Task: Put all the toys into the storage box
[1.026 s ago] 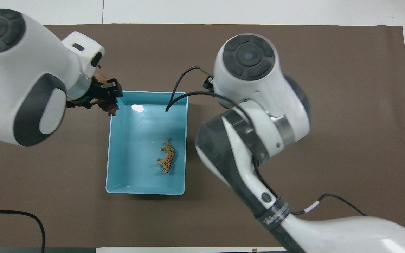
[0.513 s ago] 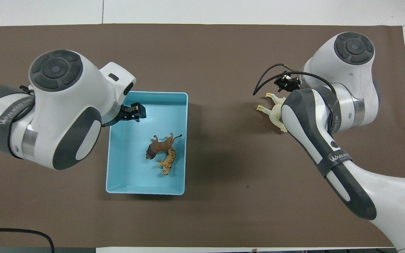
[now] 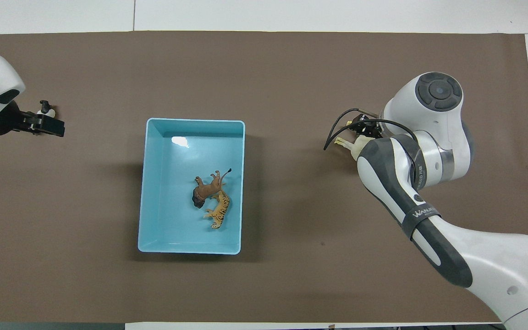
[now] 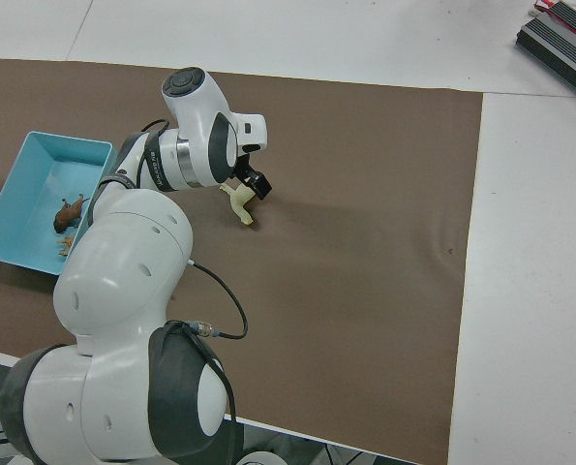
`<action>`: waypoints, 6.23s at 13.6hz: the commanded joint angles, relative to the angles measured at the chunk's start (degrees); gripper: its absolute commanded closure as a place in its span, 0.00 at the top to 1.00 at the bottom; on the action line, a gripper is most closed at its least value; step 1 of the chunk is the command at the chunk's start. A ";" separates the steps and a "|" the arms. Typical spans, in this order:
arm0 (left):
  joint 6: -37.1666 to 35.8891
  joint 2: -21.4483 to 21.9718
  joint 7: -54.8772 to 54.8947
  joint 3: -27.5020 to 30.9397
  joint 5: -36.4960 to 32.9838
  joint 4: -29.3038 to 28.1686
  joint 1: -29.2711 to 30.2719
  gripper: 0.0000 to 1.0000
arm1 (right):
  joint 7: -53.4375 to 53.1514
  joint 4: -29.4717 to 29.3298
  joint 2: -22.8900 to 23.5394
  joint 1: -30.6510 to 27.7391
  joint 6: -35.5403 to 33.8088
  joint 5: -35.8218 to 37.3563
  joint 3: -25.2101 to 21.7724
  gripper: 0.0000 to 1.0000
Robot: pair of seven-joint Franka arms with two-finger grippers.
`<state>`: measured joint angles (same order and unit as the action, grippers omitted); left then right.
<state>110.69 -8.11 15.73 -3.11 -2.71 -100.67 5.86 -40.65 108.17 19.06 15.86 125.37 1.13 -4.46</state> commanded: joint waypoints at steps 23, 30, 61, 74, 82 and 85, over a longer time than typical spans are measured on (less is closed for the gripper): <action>16.40 -24.67 27.94 3.37 -6.69 11.21 5.04 1.00 | -24.35 -27.13 2.38 19.36 -16.53 -7.01 1.12 0.00; 20.17 -25.46 28.30 4.24 -6.78 9.97 4.43 1.00 | -34.21 -26.26 10.28 31.42 1.89 -7.82 1.04 0.00; -10.26 0.27 -38.41 4.25 -0.36 0.78 -28.95 1.00 | 47.69 -25.38 -13.24 -16.47 -39.64 0.45 -1.42 1.00; -22.94 14.25 -19.43 4.86 -0.54 5.67 -9.11 1.00 | 47.42 -10.68 -29.10 -17.97 -38.02 0.62 -1.16 1.00; -25.60 16.82 -13.90 4.86 -0.45 2.05 -8.41 1.00 | 47.77 -21.69 -21.78 -19.02 -44.94 -0.08 -0.90 1.00; -26.75 14.36 -13.62 4.69 -0.10 4.42 -7.79 1.00 | 48.04 -21.59 -21.79 -19.20 -44.60 -0.08 -0.90 1.00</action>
<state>84.71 7.60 0.52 2.00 -3.69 -97.80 -3.08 6.28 87.32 -2.90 -2.00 81.36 1.26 -6.22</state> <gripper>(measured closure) 0.000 0.000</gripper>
